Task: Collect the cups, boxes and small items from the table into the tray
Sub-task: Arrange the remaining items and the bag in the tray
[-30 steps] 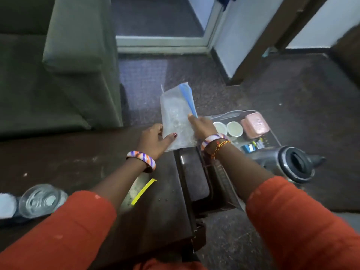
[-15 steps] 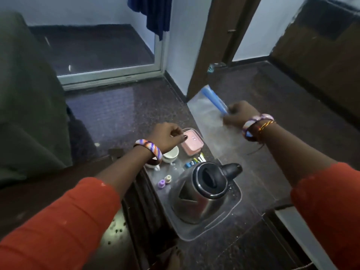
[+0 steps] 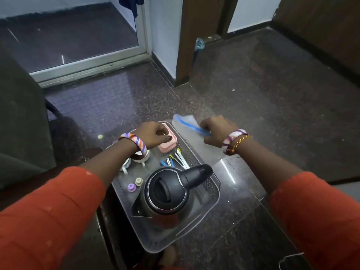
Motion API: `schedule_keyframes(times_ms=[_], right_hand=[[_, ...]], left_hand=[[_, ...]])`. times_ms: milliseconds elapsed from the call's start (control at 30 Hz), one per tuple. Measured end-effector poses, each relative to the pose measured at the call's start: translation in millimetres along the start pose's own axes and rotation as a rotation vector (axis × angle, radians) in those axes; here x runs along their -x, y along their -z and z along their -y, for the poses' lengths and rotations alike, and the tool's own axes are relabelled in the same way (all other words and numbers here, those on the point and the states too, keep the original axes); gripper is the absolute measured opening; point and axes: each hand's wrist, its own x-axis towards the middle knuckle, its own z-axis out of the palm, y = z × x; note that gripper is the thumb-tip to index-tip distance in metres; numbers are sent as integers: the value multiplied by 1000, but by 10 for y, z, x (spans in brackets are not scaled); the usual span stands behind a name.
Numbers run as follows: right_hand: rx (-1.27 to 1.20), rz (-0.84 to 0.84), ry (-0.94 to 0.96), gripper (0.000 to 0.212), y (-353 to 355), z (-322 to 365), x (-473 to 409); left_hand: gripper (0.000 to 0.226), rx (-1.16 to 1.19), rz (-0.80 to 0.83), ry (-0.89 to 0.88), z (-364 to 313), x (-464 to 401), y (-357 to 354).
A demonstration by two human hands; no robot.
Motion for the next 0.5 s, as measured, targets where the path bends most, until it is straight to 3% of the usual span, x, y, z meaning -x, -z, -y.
schedule_keyframes(times_ms=[133, 267, 333, 433, 500], right_hand=[[23, 287, 26, 18, -113, -56, -54], [-19, 367, -26, 38, -461, -120, -49], [-63, 399, -76, 35, -618, -140, 2], [-168, 395, -171, 13, -759, -178, 71], [-232, 476, -222, 23, -776, -173, 99]], left_hand=[[53, -15, 64, -2, -121, -97, -95], [49, -79, 173, 1, -168, -182, -203], [42, -61, 212, 7, -176, -201, -223], [35, -5, 248, 27, -138, -216, -257], [33, 27, 262, 52, -111, -212, -269]])
